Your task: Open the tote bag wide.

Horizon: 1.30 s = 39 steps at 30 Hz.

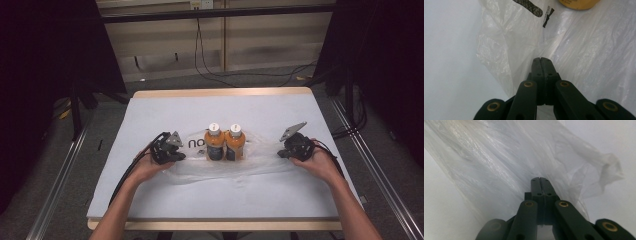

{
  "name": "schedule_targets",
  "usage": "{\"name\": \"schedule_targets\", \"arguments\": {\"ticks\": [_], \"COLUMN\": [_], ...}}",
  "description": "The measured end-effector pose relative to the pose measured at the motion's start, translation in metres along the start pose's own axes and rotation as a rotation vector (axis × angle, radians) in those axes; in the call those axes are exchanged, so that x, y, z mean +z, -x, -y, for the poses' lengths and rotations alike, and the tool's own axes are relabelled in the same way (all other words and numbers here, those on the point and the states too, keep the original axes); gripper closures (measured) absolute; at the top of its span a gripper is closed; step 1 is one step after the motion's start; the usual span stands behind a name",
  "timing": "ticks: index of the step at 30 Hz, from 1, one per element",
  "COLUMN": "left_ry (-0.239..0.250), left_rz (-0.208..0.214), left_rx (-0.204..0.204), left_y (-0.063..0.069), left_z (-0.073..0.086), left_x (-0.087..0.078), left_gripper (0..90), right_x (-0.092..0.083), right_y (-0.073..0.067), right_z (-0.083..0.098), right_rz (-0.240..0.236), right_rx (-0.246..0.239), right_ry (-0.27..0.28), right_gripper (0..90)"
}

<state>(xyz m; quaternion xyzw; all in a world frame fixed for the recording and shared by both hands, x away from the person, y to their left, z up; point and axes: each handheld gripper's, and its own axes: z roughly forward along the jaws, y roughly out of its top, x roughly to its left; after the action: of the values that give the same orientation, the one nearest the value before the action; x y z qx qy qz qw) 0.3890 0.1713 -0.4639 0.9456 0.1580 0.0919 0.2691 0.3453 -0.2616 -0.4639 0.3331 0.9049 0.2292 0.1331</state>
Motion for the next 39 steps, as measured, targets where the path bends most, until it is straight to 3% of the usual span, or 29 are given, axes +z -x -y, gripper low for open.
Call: {"name": "schedule_targets", "arguments": {"ticks": [8,9,11,15,18,22,25,26,30,33,39], "left_ry": [0.084,0.091,0.123,0.202,0.212,0.251,0.283,0.274,0.331,0.374,0.406], "left_rz": [0.06,0.068,0.074,0.1,0.095,0.092,0.084,0.071,0.068,0.072,0.109], "left_rx": [-0.084,-0.07,-0.088,-0.123,-0.116,-0.116,-0.134,-0.133,-0.16,-0.179,-0.149], "left_y": [-0.003,-0.004,-0.004,-0.002,0.002,0.005,0.007,0.007,0.007,0.01,0.025], "left_z": [0.007,0.007,0.007,0.005,0.003,-0.001,-0.002,-0.003,-0.003,-0.005,-0.017], "left_x": [-0.003,-0.005,-0.009,-0.019,-0.022,-0.027,-0.03,-0.032,-0.038,-0.046,-0.046], "left_gripper": [89.5,89.1,88.3,87.2,86.5,86.0,84.8,84.8,84.7,80.6,82.4], "right_x": [0.001,0.001,0.001,-0.005,-0.008,-0.013,-0.018,-0.02,-0.028,-0.032,-0.036], "right_y": [0.001,0.0,0.001,0.001,0.0,-0.003,-0.005,-0.006,-0.009,-0.011,-0.017], "right_z": [-0.003,-0.003,-0.004,-0.004,-0.006,-0.009,-0.011,-0.012,-0.017,-0.019,-0.028], "right_rz": [-0.058,-0.065,-0.075,-0.102,-0.113,-0.113,-0.133,-0.135,-0.139,-0.155,-0.158], "right_rx": [0.019,0.032,0.024,0.061,0.062,0.048,0.057,0.056,0.056,0.061,0.053], "right_ry": [0.056,0.06,0.083,0.141,0.188,0.211,0.248,0.259,0.3,0.331,0.357], "right_gripper": [90.0,90.0,90.0,90.0,90.0,90.0,90.0,90.0,90.0,90.0,90.0]}}
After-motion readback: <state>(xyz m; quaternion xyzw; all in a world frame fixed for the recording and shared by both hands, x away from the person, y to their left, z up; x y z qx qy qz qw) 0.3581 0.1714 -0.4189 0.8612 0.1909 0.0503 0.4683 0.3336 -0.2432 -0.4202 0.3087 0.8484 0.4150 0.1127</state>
